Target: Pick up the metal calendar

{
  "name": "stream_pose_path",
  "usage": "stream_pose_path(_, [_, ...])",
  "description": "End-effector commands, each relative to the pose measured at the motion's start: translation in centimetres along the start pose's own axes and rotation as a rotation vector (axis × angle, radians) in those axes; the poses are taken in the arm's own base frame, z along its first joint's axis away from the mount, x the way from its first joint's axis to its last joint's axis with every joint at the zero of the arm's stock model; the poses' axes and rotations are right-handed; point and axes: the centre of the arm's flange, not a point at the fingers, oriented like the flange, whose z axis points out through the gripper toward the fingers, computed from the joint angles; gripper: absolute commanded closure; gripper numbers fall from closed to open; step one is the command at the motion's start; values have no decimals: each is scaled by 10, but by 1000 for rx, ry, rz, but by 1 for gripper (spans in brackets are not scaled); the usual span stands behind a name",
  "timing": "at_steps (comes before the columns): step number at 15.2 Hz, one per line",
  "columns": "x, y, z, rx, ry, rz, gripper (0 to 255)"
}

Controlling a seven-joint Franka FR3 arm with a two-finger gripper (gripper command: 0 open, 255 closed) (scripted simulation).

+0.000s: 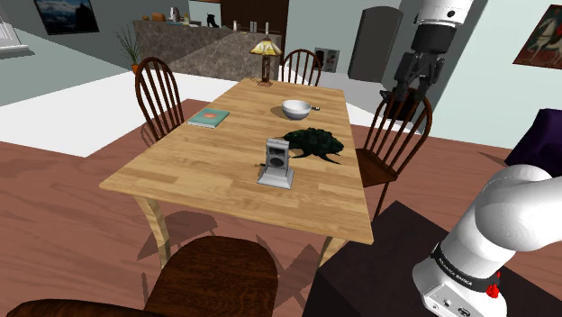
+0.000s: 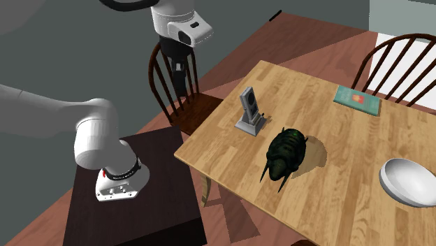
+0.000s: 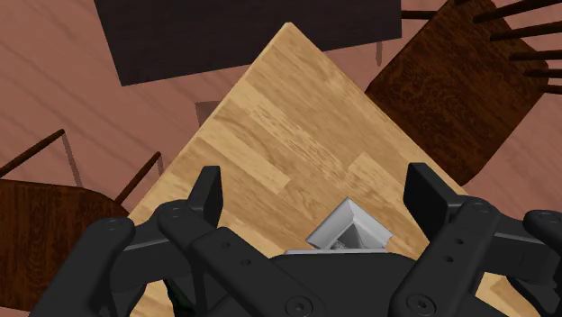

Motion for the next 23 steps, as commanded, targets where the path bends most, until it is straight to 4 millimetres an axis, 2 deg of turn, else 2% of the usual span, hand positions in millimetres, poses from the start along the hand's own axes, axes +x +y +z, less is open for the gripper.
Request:
stream_pose_path(1, [0,0,0,0,0,0,0])
stream_pose_path(12, [98,-80,81,-180,61,-192,0])
stream_pose_path(23, [186,-162,171,-361,123,-385,0])
